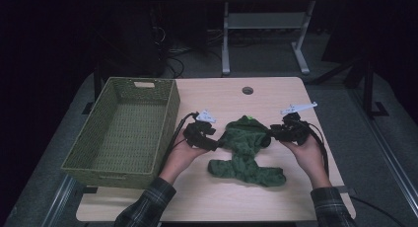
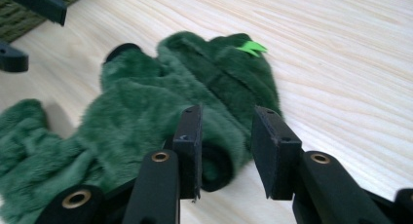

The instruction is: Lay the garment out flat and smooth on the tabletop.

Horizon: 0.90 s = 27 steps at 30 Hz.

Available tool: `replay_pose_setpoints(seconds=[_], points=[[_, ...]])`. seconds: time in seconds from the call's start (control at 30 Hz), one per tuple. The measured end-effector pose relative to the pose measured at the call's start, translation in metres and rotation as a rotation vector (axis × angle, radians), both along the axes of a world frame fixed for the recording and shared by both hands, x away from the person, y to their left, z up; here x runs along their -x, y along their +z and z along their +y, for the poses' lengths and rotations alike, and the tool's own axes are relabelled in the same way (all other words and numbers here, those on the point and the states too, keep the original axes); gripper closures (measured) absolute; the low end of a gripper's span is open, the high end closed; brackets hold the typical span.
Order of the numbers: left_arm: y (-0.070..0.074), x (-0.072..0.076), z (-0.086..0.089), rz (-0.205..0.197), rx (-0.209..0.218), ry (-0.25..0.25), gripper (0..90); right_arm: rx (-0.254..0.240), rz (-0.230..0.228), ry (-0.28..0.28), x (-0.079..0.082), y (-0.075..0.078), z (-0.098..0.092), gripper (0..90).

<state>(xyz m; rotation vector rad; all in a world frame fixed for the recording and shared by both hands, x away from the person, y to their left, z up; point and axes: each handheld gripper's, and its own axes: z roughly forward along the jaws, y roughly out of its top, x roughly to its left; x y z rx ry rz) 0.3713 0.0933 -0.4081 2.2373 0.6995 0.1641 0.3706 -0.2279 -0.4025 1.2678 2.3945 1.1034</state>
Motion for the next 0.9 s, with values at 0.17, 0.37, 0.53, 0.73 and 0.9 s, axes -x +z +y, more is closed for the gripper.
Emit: replay_pose_setpoints(seconds=[0.17,0.37,0.53,0.73,0.9], points=[[-0.002,0.022,0.012,-0.012,0.02,0.017,27.1,-0.007,0.005,0.015,0.011,0.001,0.006,64.6],[-0.016,0.051,0.023,-0.003,-0.001,0.018,16.1,-0.048,-0.028,0.047,0.029,0.005,0.016,65.3],[-0.027,0.072,0.027,-0.016,-0.033,0.013,13.0,-0.028,-0.045,0.081,0.041,0.003,0.031,67.0],[-0.036,0.084,0.034,-0.031,-0.046,0.009,12.7,-0.005,-0.041,0.124,0.049,-0.005,0.047,67.6],[-0.044,0.091,0.037,-0.031,-0.047,0.008,12.8,-0.007,-0.044,0.146,0.054,-0.004,0.056,68.0]])
